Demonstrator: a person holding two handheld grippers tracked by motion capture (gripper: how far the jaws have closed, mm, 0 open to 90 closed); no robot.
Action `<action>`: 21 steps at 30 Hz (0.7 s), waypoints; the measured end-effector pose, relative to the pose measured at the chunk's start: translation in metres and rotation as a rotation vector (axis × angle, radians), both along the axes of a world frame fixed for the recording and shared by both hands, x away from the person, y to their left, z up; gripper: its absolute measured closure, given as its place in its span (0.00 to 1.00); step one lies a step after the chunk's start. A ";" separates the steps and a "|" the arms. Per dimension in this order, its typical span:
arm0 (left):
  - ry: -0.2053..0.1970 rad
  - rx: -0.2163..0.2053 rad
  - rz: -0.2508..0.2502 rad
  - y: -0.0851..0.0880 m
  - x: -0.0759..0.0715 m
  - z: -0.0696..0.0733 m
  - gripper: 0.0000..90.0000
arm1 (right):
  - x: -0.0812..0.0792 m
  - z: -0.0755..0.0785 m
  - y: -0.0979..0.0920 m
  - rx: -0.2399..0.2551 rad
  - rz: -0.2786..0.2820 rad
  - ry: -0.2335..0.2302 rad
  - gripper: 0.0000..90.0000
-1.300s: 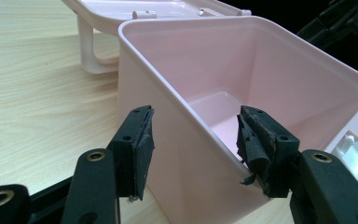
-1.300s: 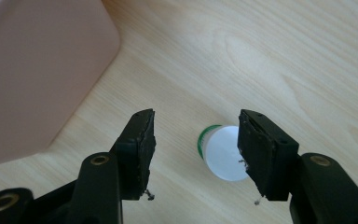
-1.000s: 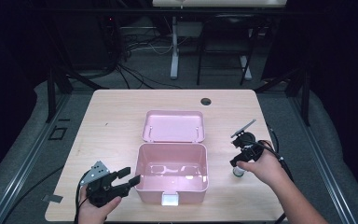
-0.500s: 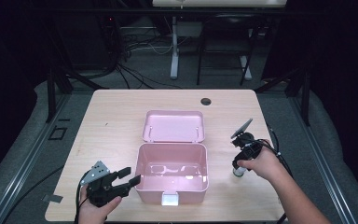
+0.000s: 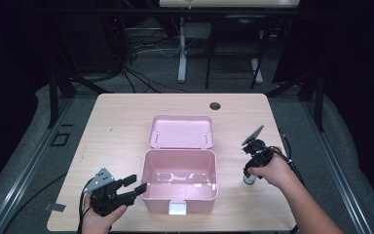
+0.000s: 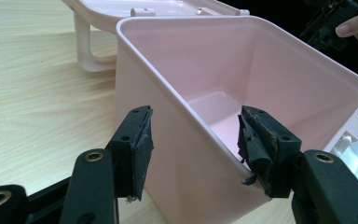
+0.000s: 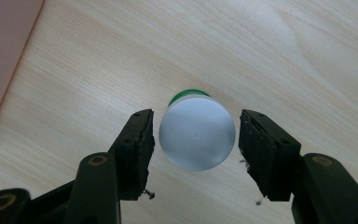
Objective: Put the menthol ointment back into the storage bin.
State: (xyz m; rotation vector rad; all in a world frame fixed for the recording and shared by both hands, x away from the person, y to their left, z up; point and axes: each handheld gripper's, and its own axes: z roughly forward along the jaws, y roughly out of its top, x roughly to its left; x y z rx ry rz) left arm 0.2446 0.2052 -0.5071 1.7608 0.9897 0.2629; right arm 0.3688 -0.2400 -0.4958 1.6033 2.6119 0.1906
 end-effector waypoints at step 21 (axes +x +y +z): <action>0.006 -0.007 0.000 0.000 0.001 -0.001 0.50 | -0.001 -0.013 -0.005 0.025 -0.019 0.027 0.55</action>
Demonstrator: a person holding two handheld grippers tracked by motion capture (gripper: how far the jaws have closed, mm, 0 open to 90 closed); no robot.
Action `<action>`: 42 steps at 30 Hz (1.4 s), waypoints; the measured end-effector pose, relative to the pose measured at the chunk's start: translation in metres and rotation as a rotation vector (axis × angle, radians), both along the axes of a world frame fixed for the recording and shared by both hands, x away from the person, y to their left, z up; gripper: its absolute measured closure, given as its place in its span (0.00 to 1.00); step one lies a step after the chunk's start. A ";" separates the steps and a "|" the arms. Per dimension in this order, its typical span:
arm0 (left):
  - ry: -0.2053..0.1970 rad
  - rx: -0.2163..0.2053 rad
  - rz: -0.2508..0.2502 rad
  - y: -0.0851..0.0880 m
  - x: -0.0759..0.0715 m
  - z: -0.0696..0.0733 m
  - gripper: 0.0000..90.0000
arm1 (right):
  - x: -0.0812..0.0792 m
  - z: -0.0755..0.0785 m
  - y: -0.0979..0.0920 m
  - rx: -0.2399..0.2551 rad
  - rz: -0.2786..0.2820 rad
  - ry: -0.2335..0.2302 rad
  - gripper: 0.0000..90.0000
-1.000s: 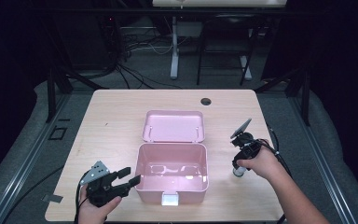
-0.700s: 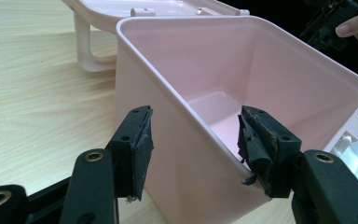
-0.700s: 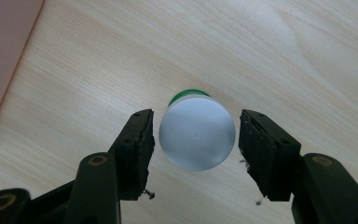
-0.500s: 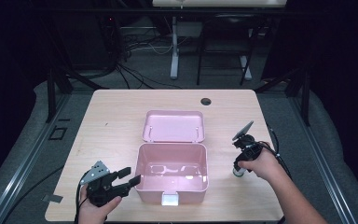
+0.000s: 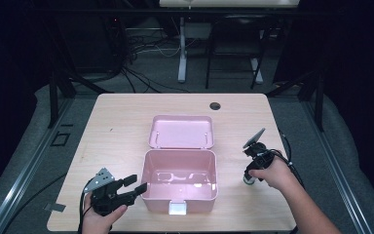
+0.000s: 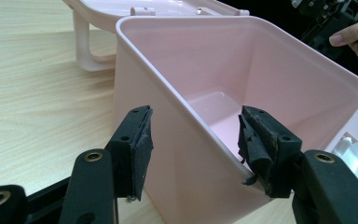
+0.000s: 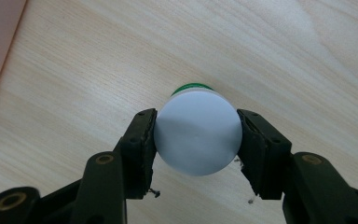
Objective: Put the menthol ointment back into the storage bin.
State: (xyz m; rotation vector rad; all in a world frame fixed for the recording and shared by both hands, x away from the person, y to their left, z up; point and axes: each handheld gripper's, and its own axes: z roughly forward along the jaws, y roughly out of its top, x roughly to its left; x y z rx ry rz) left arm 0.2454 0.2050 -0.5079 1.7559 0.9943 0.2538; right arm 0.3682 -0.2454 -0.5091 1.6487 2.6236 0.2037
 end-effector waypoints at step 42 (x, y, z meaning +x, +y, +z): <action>-0.004 -0.009 0.016 0.008 -0.002 0.004 0.50 | -0.014 0.073 0.035 -0.027 0.157 -0.053 0.55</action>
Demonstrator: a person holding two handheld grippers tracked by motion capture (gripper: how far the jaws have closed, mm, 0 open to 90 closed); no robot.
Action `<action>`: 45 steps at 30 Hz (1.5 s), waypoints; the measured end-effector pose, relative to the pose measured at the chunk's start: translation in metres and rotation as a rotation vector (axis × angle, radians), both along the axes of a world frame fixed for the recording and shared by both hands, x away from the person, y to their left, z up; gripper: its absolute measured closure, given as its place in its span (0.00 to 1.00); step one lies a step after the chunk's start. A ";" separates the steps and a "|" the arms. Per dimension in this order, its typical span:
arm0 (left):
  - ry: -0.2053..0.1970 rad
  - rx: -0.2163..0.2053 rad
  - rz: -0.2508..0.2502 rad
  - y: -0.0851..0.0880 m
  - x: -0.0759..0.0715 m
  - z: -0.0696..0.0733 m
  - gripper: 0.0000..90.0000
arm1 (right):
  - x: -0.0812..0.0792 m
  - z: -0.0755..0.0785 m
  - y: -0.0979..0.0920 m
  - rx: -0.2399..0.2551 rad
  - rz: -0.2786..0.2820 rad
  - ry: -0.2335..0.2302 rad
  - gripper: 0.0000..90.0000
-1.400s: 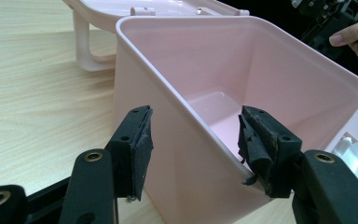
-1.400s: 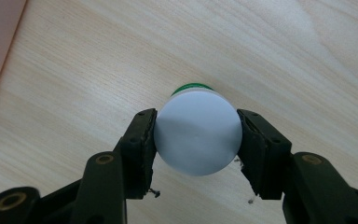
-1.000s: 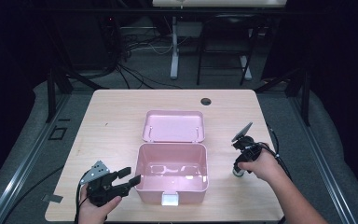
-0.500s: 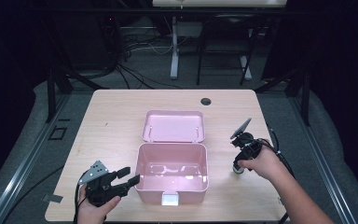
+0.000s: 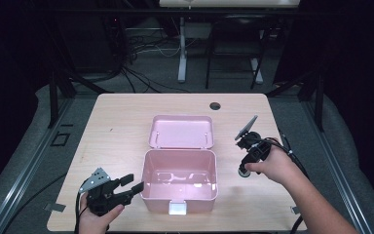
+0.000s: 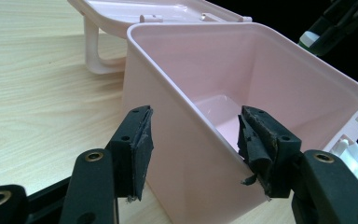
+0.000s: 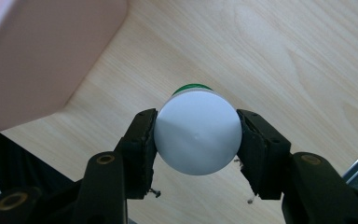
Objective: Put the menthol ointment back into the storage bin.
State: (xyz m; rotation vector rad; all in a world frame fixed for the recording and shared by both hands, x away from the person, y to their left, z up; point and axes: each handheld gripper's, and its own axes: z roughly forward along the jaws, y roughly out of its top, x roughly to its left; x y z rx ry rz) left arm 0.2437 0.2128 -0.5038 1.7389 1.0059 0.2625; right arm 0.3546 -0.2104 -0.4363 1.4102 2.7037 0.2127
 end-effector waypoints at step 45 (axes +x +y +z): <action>-0.002 -0.010 -0.003 0.001 0.000 -0.002 0.50 | -0.024 0.061 0.095 0.019 0.292 0.003 0.55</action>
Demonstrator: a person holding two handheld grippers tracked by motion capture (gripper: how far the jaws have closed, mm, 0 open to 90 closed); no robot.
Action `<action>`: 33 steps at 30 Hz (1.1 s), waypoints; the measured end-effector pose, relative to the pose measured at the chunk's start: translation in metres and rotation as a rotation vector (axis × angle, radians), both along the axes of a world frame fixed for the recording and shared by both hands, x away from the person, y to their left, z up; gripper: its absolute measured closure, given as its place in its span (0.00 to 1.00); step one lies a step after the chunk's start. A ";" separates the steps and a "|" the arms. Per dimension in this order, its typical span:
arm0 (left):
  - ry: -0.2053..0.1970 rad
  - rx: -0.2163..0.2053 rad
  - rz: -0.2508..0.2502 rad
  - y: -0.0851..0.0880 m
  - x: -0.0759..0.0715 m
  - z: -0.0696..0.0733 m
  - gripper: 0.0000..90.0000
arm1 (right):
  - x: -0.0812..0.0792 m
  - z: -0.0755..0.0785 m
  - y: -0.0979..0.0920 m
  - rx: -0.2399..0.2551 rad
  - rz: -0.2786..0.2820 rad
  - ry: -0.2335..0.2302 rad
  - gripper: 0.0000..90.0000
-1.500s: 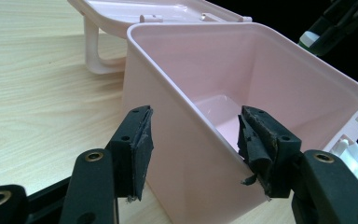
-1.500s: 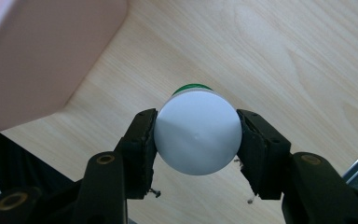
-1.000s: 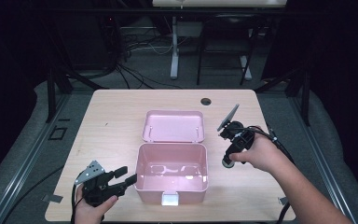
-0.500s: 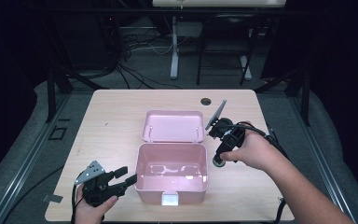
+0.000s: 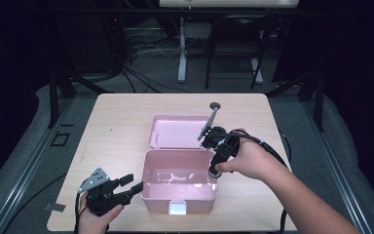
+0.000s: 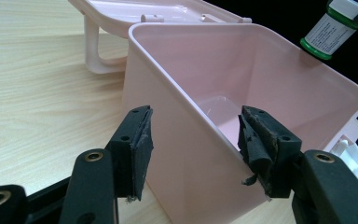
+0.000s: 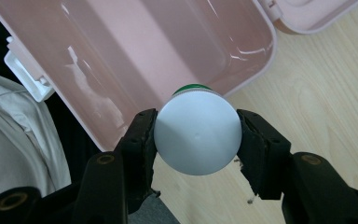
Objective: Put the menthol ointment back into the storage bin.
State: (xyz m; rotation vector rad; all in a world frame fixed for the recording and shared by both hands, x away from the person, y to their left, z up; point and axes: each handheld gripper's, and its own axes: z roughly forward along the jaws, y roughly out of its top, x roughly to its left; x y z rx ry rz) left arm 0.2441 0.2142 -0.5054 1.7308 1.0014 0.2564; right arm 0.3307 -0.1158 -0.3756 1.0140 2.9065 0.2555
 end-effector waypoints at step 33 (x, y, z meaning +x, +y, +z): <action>0.008 -0.007 -0.003 0.001 0.001 -0.001 0.50 | -0.010 -0.030 0.038 -0.069 0.388 -0.007 0.55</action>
